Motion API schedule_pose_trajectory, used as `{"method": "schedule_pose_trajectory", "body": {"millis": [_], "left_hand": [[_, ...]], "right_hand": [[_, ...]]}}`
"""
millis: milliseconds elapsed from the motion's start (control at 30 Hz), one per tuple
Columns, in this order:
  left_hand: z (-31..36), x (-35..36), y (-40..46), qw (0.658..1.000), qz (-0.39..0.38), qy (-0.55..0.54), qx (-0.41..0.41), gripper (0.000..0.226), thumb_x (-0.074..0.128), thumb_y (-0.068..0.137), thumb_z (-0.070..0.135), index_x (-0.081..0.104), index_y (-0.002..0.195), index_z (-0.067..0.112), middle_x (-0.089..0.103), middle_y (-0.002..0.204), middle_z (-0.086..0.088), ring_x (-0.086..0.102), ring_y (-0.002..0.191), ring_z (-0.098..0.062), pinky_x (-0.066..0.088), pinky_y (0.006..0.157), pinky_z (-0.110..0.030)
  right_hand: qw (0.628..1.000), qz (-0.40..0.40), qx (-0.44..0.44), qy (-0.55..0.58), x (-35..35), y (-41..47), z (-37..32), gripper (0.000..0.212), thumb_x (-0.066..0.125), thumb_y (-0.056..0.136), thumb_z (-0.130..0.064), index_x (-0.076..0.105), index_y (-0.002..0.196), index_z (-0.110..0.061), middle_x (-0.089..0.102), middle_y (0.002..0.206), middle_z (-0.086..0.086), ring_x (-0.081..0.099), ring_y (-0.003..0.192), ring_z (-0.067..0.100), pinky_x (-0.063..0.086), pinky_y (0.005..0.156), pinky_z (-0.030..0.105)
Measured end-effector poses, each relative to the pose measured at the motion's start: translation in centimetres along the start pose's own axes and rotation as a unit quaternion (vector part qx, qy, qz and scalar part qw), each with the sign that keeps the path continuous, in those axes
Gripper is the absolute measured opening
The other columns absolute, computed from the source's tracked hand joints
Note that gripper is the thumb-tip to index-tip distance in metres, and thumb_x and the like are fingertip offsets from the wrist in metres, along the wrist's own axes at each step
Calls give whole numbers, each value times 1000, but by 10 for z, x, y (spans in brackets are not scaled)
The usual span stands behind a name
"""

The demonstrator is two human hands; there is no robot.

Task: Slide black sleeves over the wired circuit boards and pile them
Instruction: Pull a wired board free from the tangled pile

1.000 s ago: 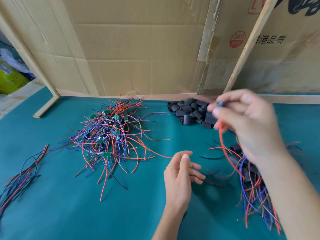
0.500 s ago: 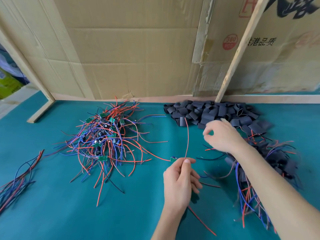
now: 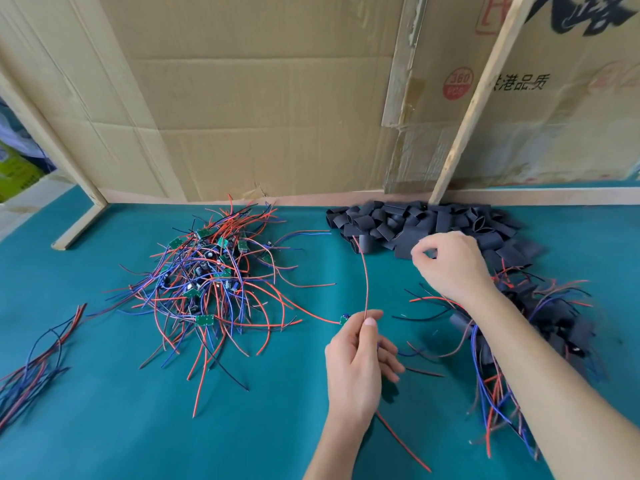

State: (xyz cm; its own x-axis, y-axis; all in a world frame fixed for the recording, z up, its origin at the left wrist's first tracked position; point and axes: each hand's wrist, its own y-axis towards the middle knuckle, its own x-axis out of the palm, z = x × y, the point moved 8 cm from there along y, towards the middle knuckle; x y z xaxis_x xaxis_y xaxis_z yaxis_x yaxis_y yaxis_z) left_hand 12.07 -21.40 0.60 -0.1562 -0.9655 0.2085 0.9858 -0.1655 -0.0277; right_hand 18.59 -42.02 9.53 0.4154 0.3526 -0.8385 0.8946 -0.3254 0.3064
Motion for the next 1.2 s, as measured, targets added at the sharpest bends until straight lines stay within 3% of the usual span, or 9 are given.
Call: {"method": "schedule_pose_trajectory", "body": {"millis": [100, 233, 367, 467, 667, 800, 867, 1033, 1200], "left_hand": [[0, -4, 3, 1000, 14, -20, -2, 27, 38, 110, 14, 65, 116, 13, 64, 67, -10, 64, 53, -25, 49, 46, -28], [4, -4, 2, 999, 9, 15, 32, 32, 38, 109, 20, 60, 88, 9, 66, 67, -10, 66, 56, -25, 51, 49, -30], [6, -6, -1, 996, 8, 63, 58, 29, 40, 101, 22, 60, 83, 12, 59, 66, -9, 54, 57, -22, 50, 53, -42], [4, -6, -1, 997, -4, 60, 49, 27, 40, 98, 25, 59, 85, 10, 63, 63, -9, 57, 55, -24, 46, 51, -35], [7, 3, -3, 996, -42, 56, 56, 34, 39, 106, 12, 71, 97, 19, 67, 67, -9, 60, 51, -24, 45, 45, -26], [1, 2, -2, 998, -35, 43, 28, 40, 39, 109, 10, 67, 128, 31, 67, 66, -5, 60, 51, -22, 47, 45, -27], [2, 4, -2, 997, -45, 48, 32, 40, 40, 107, 10, 69, 125, 31, 68, 67, -7, 61, 50, -23, 47, 43, -27], [2, 9, -3, 996, -60, 51, 33, 32, 42, 103, 20, 70, 115, 30, 69, 68, -11, 60, 48, -24, 47, 42, -26], [-5, 15, -5, 991, -77, 101, 44, 31, 43, 104, 22, 71, 103, 36, 68, 67, -9, 60, 47, -21, 46, 43, -25]], "right_hand": [[985, -26, -30, 171, -8, -50, -37, 13, 68, 69, -34, 77, 63, -27, 73, 64, -9, 66, 63, 8, 50, 62, 27], [963, -33, -55, 262, 11, -98, -61, 30, 70, 69, -27, 57, 47, -13, 56, 48, -2, 50, 47, 13, 43, 51, 30], [922, -1, -13, 387, 29, -115, -52, 38, 76, 73, -16, 43, 55, -13, 51, 53, 7, 46, 47, 19, 39, 43, 29], [861, -76, 26, 503, 41, -116, -47, 28, 82, 71, -20, 54, 70, -17, 60, 61, 5, 50, 46, 20, 41, 43, 29], [803, -199, 42, 560, 45, -116, -39, 34, 89, 70, -32, 70, 85, -8, 63, 68, 15, 52, 57, 28, 48, 51, 35], [793, -211, 43, 570, 45, -116, -36, 34, 90, 71, -26, 66, 77, -2, 61, 64, 14, 51, 54, 30, 48, 50, 36], [794, -215, 45, 567, 43, -116, -34, 32, 92, 69, -26, 67, 76, -7, 62, 66, 12, 52, 56, 27, 48, 52, 35], [833, -48, 62, 547, 14, -104, -14, 39, 92, 57, -30, 66, 86, -30, 72, 78, 3, 63, 65, 17, 51, 58, 24], [807, 158, 44, 567, -39, -99, 12, 37, 91, 69, -20, 79, 101, -36, 77, 83, -2, 65, 66, 12, 53, 60, 20]]}}
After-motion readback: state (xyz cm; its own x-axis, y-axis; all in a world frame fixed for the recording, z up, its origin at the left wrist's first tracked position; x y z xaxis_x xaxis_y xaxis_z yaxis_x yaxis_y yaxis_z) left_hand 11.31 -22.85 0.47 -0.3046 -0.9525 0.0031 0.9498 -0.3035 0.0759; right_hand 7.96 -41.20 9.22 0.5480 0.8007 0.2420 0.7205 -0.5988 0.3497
